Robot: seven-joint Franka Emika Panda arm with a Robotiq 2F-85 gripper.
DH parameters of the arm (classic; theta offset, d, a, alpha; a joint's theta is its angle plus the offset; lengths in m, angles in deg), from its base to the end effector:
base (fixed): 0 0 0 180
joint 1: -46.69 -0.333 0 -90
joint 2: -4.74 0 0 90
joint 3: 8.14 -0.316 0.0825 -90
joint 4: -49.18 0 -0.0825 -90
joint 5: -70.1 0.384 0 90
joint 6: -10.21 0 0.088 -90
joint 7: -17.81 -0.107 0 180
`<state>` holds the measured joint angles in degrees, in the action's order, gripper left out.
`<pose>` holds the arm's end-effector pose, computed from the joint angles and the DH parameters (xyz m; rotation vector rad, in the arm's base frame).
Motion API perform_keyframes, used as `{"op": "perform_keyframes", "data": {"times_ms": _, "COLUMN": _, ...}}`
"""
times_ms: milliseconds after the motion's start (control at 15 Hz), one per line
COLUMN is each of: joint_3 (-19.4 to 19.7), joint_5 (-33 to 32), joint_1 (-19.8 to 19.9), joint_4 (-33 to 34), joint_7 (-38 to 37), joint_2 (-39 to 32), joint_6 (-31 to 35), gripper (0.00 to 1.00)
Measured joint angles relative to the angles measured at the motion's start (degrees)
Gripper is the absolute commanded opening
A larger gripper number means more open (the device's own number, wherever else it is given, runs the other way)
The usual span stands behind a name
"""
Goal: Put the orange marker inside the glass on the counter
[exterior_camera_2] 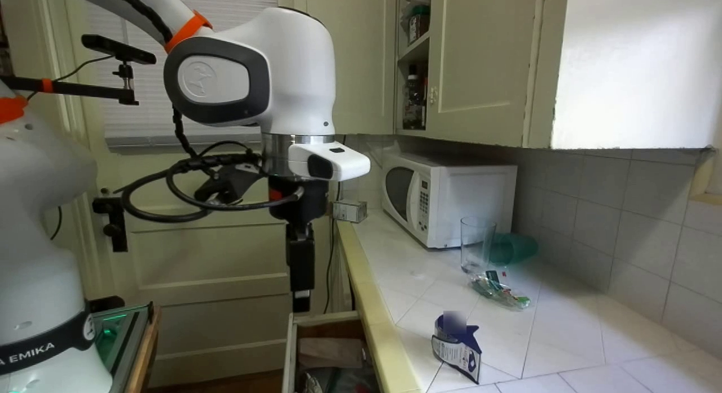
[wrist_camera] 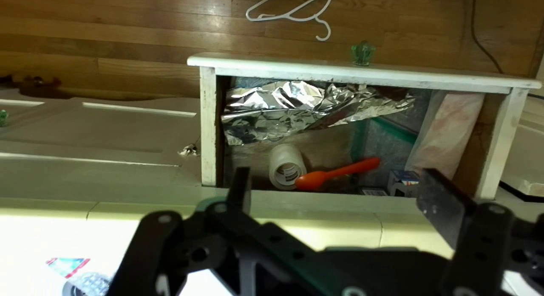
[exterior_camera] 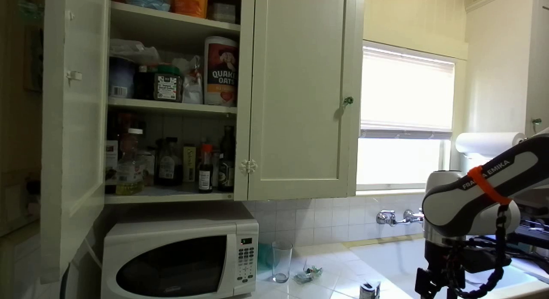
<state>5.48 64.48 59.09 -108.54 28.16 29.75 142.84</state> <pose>0.3323 -0.1566 0.3431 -3.0991 0.2868 0.0000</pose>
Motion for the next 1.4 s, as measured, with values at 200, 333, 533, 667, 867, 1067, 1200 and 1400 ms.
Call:
{"op": "perform_keyframes", "data": {"times_ms": 200, "joint_3": -0.17, "joint_5": -3.52, "joint_1": 0.62, "joint_4": 0.03, "joint_7": 0.16, "joint_2": -3.61, "joint_6": 3.39, "gripper": 1.0}}
{"op": "perform_keyframes", "data": {"times_ms": 333, "joint_3": -0.63, "joint_5": -5.29, "joint_1": 0.6, "joint_4": -0.06, "joint_7": 0.14, "joint_2": -7.41, "joint_6": 6.56, "gripper": 1.0}}
{"op": "perform_keyframes", "data": {"times_ms": 533, "joint_3": -1.75, "joint_5": -6.36, "joint_1": 0.5, "joint_4": -0.17, "joint_7": -0.07, "joint_2": -13.64, "joint_6": 13.16, "gripper": 1.0}}
{"op": "perform_keyframes", "data": {"times_ms": 667, "joint_3": -2.72, "joint_5": -6.51, "joint_1": 0.32, "joint_4": -0.18, "joint_7": -0.94, "joint_2": -17.42, "joint_6": 17.85, "gripper": 1.0}}
{"op": "perform_keyframes", "data": {"times_ms": 867, "joint_3": -4.43, "joint_5": -6.7, "joint_1": -0.47, "joint_4": 0.12, "joint_7": -3.12, "joint_2": -22.41, "joint_6": 21.21, "gripper": 1.0}}
{"op": "perform_keyframes", "data": {"times_ms": 1067, "joint_3": -5.03, "joint_5": -6.7, "joint_1": -1.35, "joint_4": 0.69, "joint_7": -3.65, "joint_2": -24.95, "joint_6": 21.21, "gripper": 1.0}}
{"op": "perform_keyframes", "data": {"times_ms": 1200, "joint_3": -5.01, "joint_5": -6.7, "joint_1": -1.36, "joint_4": 0.89, "joint_7": -3.65, "joint_2": -25.1, "joint_6": 21.21, "gripper": 1.0}}
{"op": "perform_keyframes", "data": {"times_ms": 1400, "joint_3": -5.01, "joint_5": -6.68, "joint_1": -1.45, "joint_4": 1.0, "joint_7": -3.68, "joint_2": -25.32, "joint_6": 21.98, "gripper": 1.0}}
